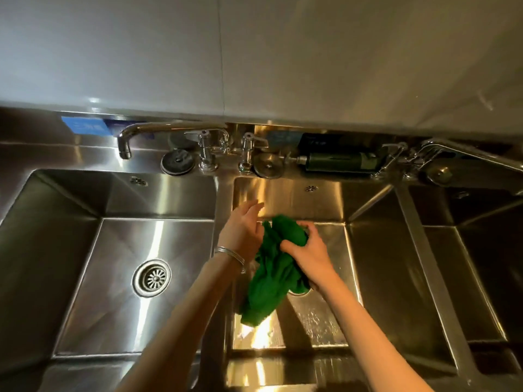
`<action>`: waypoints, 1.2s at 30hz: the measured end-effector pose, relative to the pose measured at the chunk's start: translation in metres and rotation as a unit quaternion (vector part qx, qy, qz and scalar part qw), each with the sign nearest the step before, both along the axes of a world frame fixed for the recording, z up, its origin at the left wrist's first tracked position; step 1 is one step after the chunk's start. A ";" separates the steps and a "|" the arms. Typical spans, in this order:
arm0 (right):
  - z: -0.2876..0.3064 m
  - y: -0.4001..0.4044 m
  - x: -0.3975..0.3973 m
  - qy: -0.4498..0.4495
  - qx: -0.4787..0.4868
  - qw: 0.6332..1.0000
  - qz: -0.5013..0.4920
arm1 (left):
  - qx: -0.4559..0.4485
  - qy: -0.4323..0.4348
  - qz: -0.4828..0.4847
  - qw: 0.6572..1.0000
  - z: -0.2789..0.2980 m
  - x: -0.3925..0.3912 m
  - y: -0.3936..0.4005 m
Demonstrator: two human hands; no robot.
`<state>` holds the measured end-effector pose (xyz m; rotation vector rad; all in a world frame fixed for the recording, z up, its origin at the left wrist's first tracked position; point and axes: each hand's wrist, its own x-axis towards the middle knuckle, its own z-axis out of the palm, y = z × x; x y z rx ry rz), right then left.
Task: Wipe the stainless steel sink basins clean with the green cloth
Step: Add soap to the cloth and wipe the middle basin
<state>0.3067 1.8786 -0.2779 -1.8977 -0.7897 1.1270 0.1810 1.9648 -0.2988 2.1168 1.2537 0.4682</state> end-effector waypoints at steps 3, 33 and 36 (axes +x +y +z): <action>0.006 0.004 0.048 0.034 0.014 0.998 -0.047 | 0.030 0.024 -0.034 0.999 0.003 0.055 0.035; -0.029 0.001 0.208 0.021 -0.005 0.998 -0.065 | 0.187 0.231 -0.101 0.950 -0.033 0.246 0.100; -0.028 0.000 0.209 0.005 -0.004 0.998 -0.055 | 0.169 0.197 -0.083 0.962 -0.033 0.237 0.089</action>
